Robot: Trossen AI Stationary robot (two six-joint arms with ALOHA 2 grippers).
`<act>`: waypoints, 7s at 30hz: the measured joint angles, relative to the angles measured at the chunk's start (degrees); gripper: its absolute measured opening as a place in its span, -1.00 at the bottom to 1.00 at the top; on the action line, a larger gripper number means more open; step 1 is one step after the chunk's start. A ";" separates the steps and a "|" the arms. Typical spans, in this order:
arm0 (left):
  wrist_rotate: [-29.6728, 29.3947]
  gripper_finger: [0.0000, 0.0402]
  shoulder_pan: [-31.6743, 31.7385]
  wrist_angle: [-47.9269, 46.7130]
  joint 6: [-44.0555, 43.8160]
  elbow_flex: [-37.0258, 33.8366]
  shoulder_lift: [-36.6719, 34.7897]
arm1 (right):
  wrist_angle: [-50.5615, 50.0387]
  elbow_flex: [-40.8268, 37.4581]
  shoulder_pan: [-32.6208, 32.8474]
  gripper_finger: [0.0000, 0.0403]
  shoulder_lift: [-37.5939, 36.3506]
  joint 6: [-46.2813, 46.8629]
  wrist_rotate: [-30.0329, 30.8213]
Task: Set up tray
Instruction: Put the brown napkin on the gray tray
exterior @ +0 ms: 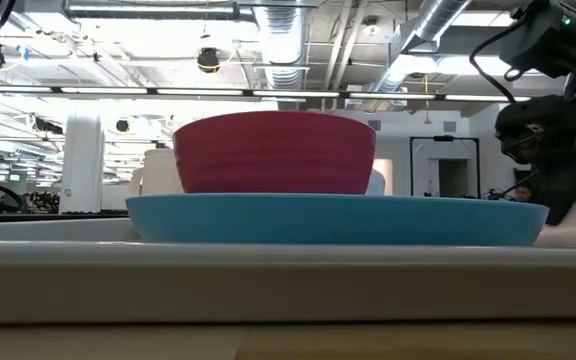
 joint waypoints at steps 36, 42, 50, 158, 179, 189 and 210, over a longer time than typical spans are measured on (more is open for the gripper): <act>0.33 -0.38 -0.11 -0.02 -1.14 0.02 0.00 | -6.00 4.79 0.00 -0.46 3.78 -1.41 -5.51; 0.31 -0.38 -0.11 -0.02 -1.12 0.01 0.00 | -3.34 4.79 0.00 -0.60 3.78 1.00 -5.31; 0.26 -0.38 -0.11 -0.02 -1.11 0.02 0.00 | -0.04 4.79 0.00 -0.85 3.78 1.11 -3.91; 0.92 -0.38 -0.42 -1.22 -3.67 0.02 0.00 | -0.88 41.09 34.87 -0.97 9.25 -22.84 4.04; 0.96 -0.38 -0.42 -1.18 -3.66 0.02 0.00 | -28.05 28.17 21.56 -0.23 9.99 -24.30 13.53; 0.48 -0.38 -0.66 -1.20 -3.67 0.02 0.00 | -16.85 28.13 19.04 -0.03 12.30 -24.99 10.10; 1.16 -0.38 -0.66 -1.38 -2.87 0.02 0.00 | -5.03 28.13 23.23 -0.97 39.13 -12.42 12.33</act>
